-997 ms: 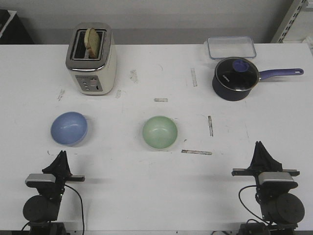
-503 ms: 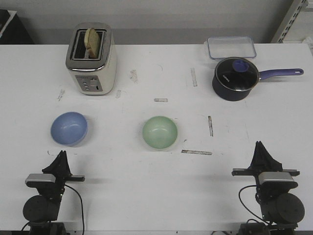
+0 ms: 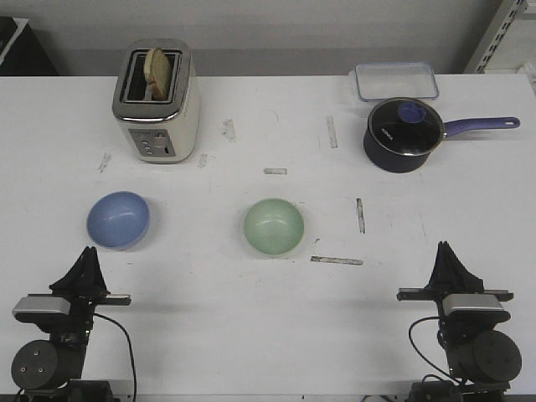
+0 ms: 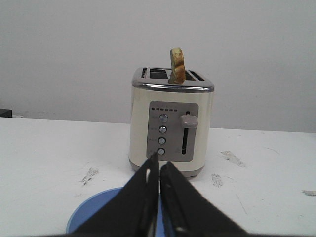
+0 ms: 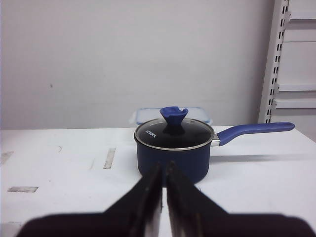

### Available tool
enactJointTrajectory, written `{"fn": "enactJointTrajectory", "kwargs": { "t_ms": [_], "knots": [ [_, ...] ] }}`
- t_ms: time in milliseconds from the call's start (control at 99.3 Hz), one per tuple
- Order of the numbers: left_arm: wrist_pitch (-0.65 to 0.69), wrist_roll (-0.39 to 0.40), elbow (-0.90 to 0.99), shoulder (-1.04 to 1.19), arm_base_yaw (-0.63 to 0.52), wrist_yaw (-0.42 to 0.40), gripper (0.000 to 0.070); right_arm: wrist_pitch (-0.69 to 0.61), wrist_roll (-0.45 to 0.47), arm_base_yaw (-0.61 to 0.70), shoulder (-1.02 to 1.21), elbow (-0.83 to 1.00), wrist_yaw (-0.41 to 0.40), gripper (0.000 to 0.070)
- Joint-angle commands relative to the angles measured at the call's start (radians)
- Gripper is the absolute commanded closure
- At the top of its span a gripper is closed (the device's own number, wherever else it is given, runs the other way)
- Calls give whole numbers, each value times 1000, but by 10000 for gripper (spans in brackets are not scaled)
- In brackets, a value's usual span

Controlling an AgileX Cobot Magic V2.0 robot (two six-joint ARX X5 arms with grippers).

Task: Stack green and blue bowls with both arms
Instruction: 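Reach the left gripper forward and grasp the rim of the light blue bowl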

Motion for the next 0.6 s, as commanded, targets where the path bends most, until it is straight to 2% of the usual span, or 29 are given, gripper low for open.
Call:
{"fn": "enactJointTrajectory", "kwargs": {
  "t_ms": [0,111,292,514,594],
  "knots": [
    [-52,-3,57,50,1,-2,699,14,-5,2,1,4,-1,695],
    [-116,-3,151,144,1,-2,699,14,-5,1,1,4,-1,695],
    [-136,-3,274,317,1,-2,699,14,-5,1,1,4,-1,695],
    [-270,-11,443,580,1,0,699,14,-5,1,1,4,-1,695],
    [-307,-38,489,668,1,1,699,14,-5,1,1,4,-1,695]
  ]
}}
